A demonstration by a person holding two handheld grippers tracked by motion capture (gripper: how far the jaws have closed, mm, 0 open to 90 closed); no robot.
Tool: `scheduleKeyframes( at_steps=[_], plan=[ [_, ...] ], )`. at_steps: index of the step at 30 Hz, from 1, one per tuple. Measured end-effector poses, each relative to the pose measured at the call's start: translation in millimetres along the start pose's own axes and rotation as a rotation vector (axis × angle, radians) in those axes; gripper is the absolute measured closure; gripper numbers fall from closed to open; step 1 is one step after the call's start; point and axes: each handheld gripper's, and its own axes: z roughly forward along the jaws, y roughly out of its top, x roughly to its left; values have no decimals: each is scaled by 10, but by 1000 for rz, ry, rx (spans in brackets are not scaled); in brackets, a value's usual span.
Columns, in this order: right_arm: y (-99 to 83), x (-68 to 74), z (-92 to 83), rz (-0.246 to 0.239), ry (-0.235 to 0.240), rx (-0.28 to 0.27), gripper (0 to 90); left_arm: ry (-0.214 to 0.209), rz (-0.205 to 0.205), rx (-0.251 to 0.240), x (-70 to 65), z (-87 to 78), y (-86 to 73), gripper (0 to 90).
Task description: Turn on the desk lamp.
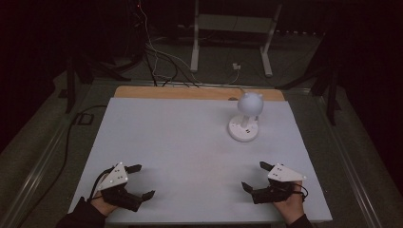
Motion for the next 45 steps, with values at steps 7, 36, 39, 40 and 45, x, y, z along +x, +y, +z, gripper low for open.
scheduleKeyframes(
  at_steps=[7, 36, 39, 40, 45],
  plan=[
    [7, 36, 18, -25, 9, 35, 0, 14, 13, -3, -3, 1, 1, 4],
    [57, 151, 30, -38, -6, 100, 0, 7, -9, 1, 21, 8, 2, 4],
    [74, 171, 28, -31, -5, 108, 0, 8, -6, 2, 20, 9, 3, 4],
    [81, 177, 27, -30, 0, 109, 0, 7, -7, 1, 21, 9, 4, 4],
    [120, 217, 24, -18, 10, 114, 0, 6, -7, 1, 18, 10, 5, 4]
  ],
)
